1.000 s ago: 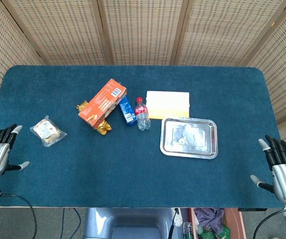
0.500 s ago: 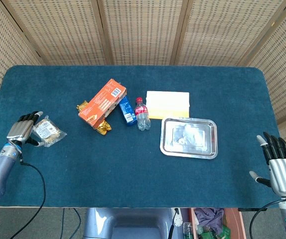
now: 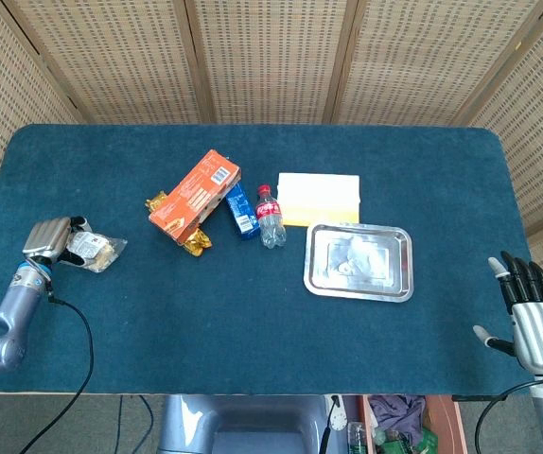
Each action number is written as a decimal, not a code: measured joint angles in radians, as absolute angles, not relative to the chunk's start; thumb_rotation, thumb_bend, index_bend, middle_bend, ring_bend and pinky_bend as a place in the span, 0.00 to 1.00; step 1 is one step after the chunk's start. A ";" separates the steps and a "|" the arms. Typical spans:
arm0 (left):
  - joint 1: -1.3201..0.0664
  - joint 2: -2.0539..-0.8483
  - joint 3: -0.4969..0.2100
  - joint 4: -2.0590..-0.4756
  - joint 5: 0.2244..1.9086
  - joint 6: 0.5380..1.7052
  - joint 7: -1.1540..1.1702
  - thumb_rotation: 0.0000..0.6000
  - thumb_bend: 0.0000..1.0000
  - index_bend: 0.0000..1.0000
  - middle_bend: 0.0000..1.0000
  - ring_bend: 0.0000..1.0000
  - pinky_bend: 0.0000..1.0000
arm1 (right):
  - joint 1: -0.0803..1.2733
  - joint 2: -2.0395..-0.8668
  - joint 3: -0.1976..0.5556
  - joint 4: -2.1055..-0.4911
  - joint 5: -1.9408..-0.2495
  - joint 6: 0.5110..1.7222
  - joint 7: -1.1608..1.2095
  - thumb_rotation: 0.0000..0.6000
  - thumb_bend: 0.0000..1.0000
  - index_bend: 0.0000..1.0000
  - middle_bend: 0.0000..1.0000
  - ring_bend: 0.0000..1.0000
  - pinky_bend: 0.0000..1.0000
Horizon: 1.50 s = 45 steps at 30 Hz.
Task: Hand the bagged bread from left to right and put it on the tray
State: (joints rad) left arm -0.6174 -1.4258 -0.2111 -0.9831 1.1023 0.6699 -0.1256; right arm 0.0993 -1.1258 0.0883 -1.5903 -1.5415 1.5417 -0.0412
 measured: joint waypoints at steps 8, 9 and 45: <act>-0.562 -1.233 -0.201 -1.377 1.292 0.847 -0.187 1.00 0.00 0.54 0.61 0.40 0.46 | 0.095 -1.116 0.084 -1.598 -1.558 1.552 -0.023 1.00 0.00 0.00 0.00 0.00 0.00; -0.559 -1.214 -0.197 -1.430 1.328 0.868 -0.190 1.00 0.00 0.54 0.61 0.40 0.46 | 0.094 -1.115 0.084 -1.598 -1.559 1.552 -0.022 1.00 0.00 0.00 0.00 0.00 0.00; -0.804 -1.369 -0.133 -1.615 1.459 0.869 0.187 1.00 0.00 0.00 0.00 0.00 0.00 | 0.106 -1.123 0.077 -1.575 -1.534 1.492 -0.038 1.00 0.00 0.00 0.00 0.00 0.00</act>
State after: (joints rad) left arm -0.8037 -1.3695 -0.1334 -1.6148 1.4591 0.8687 0.1871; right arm 0.1063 -1.1229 0.0770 -1.5748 -1.5340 1.4925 -0.0377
